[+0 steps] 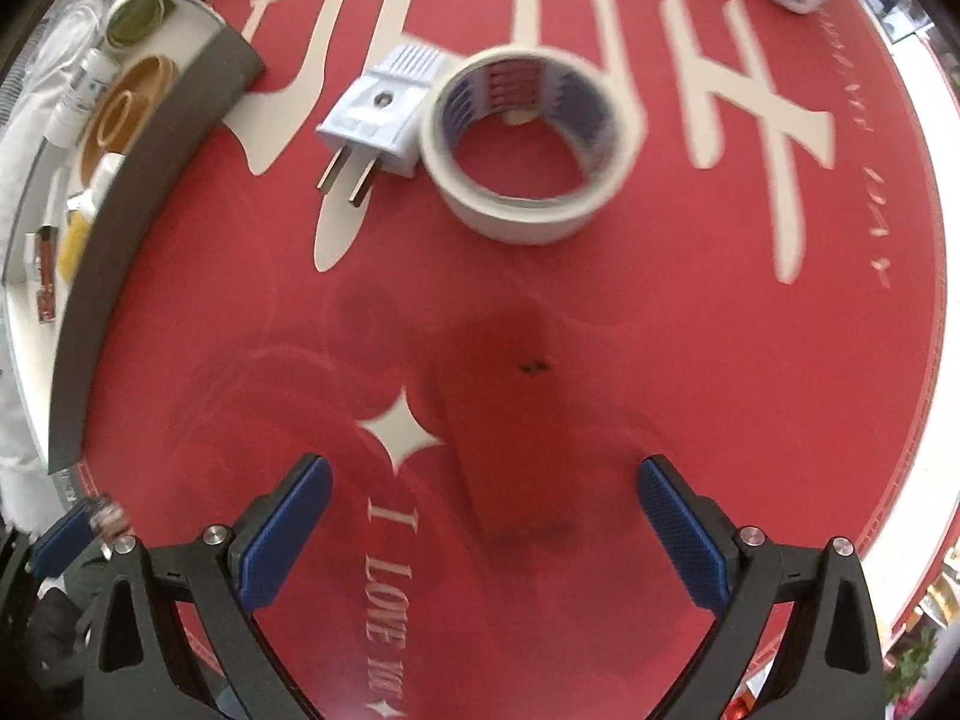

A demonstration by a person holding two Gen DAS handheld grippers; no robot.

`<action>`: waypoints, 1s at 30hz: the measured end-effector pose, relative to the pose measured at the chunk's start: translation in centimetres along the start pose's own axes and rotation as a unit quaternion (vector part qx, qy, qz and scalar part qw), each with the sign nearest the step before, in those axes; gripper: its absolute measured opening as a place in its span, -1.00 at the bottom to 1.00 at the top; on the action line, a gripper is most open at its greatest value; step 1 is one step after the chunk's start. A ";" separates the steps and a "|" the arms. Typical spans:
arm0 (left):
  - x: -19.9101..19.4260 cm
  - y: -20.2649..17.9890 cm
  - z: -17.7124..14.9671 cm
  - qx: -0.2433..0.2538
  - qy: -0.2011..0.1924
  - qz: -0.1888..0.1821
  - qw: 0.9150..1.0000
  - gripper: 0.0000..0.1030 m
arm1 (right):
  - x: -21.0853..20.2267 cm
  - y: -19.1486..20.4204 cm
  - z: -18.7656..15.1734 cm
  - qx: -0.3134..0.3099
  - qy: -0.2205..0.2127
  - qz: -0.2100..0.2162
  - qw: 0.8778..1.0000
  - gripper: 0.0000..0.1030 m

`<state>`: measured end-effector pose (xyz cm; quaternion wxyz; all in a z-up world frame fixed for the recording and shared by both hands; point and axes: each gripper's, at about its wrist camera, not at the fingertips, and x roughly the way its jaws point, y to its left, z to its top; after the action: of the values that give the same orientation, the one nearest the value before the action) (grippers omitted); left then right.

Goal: Organize rigid objects
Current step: 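Grasp the metal hose clamp with the left tool while the right tool grasps the red box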

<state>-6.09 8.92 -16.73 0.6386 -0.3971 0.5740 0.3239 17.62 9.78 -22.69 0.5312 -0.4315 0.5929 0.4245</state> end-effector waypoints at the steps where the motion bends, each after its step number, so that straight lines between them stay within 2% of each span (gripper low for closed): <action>1: -0.6 0.7 0.1 0.000 -0.001 -0.001 1.000 -0.06 | 0.0 0.5 0.0 -0.004 -0.005 -0.001 1.000 1.00; 5: -1.1 0.3 -0.2 -0.004 -0.002 -0.012 1.000 -0.06 | -0.2 1.4 -0.1 -0.004 -0.007 -0.001 1.000 1.00; 8: -1.6 0.6 -0.2 -0.005 -0.002 -0.018 1.000 -0.06 | 0.2 0.9 0.1 -0.006 0.021 -0.002 1.000 1.00; 10: -1.7 0.5 -0.4 0.000 -0.005 -0.018 1.000 -0.06 | 0.2 0.7 -0.1 0.003 0.024 -0.002 1.000 0.96; 13: -2.0 1.1 -0.5 0.004 -0.008 -0.016 1.000 -0.06 | -0.6 1.1 0.0 0.007 0.011 -0.002 1.000 0.66; 15: -2.2 1.0 -0.6 0.003 -0.006 -0.018 1.000 -0.06 | -1.4 1.3 -0.4 0.006 -0.001 -0.003 1.000 0.17; 16: -2.6 0.9 -0.7 0.002 -0.005 -0.018 1.000 -0.06 | -1.7 1.5 -0.5 0.006 -0.005 -0.003 1.000 0.01; 17: -2.8 1.1 -1.0 0.002 -0.005 -0.018 1.000 -0.06 | -2.0 1.4 -0.6 0.007 -0.007 -0.002 1.000 -0.30; 21: -2.6 1.3 -0.9 0.009 -0.008 -0.019 1.000 -0.06 | -2.0 1.4 -1.2 0.024 0.006 0.014 1.000 -0.30; 30: -3.2 1.8 -1.1 0.018 -0.010 -0.022 1.000 -0.06 | -5.2 0.2 -6.3 0.086 0.008 0.083 0.993 -0.30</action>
<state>-8.57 8.94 -13.78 0.6588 -0.3946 0.5643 0.3031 16.11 4.07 -17.01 0.5242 -0.3370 0.6653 0.4112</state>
